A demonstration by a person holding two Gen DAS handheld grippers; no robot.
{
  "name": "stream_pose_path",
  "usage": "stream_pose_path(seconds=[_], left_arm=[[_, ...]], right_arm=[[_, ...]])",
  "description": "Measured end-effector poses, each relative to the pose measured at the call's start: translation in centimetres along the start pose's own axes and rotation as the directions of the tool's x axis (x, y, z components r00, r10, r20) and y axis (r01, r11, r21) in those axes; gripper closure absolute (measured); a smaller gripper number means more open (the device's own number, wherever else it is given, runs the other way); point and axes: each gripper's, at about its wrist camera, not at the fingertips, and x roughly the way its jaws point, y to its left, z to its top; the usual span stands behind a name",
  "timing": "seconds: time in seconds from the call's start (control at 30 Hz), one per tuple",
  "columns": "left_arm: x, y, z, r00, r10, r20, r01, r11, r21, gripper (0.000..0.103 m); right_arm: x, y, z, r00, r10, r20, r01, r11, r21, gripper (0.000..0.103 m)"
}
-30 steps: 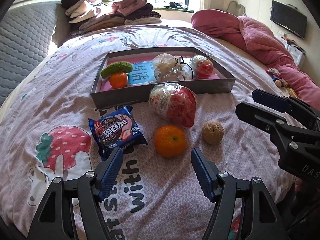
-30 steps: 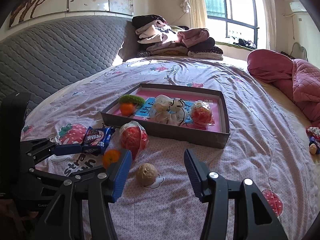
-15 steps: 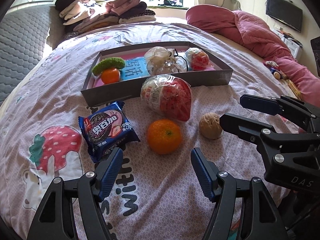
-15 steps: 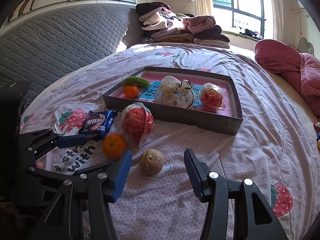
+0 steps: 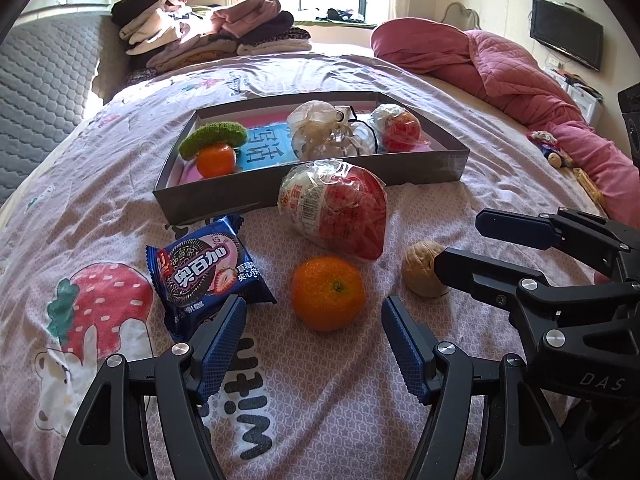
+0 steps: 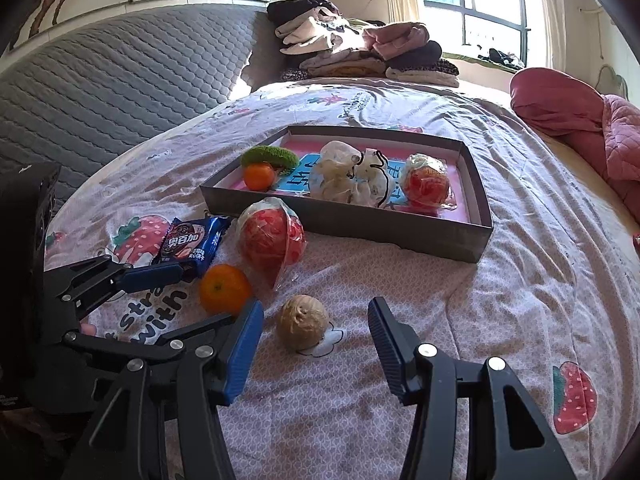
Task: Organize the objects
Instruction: 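Move left gripper toward the orange while right gripper approaches the walnut-like ball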
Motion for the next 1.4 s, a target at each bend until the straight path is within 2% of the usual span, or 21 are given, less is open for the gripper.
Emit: stream_pose_path(seconds=[0.3, 0.6, 0.87, 0.97, 1.03, 1.23, 1.4], left_arm=[[1.0, -0.1, -0.1, 1.0, 0.01, 0.004, -0.01, 0.999, 0.031, 0.032], [1.9, -0.1, 0.1, 1.0, 0.003, 0.006, -0.003, 0.999, 0.04, 0.036], [2.4, -0.5, 0.4, 1.0, 0.008, 0.021, -0.01, 0.998, 0.063, 0.045], [2.5, -0.7, 0.4, 1.0, -0.006, 0.024, 0.004, 0.997, 0.074, 0.054], [2.4, -0.8, 0.4, 0.999, -0.028, 0.025, 0.026, 0.997, 0.078, 0.061], [2.4, -0.5, 0.4, 0.998, -0.049, 0.028, 0.047, 0.997, 0.061, 0.062], [2.2, -0.2, 0.4, 0.998, -0.054, 0.033, 0.052, 0.998, 0.044, 0.062]], right_arm=[[1.3, -0.1, 0.3, 0.998, 0.032, -0.052, -0.031, 0.999, 0.008, 0.049], [2.5, -0.1, 0.2, 0.994, 0.043, -0.097, -0.042, 0.999, 0.016, 0.05], [3.5, -0.4, 0.3, 0.988, 0.1, -0.115, -0.096, 0.995, 0.037, 0.063], [3.5, -0.5, 0.3, 0.987, 0.112, -0.112, -0.108, 0.993, 0.042, 0.069], [3.5, -0.6, 0.3, 0.986, 0.123, -0.11, -0.118, 0.992, 0.05, 0.07], [3.4, -1.0, 0.2, 0.984, 0.144, -0.103, -0.137, 0.988, 0.076, 0.07], [3.0, -1.1, 0.2, 0.988, 0.131, -0.087, -0.125, 0.99, 0.068, 0.07]])
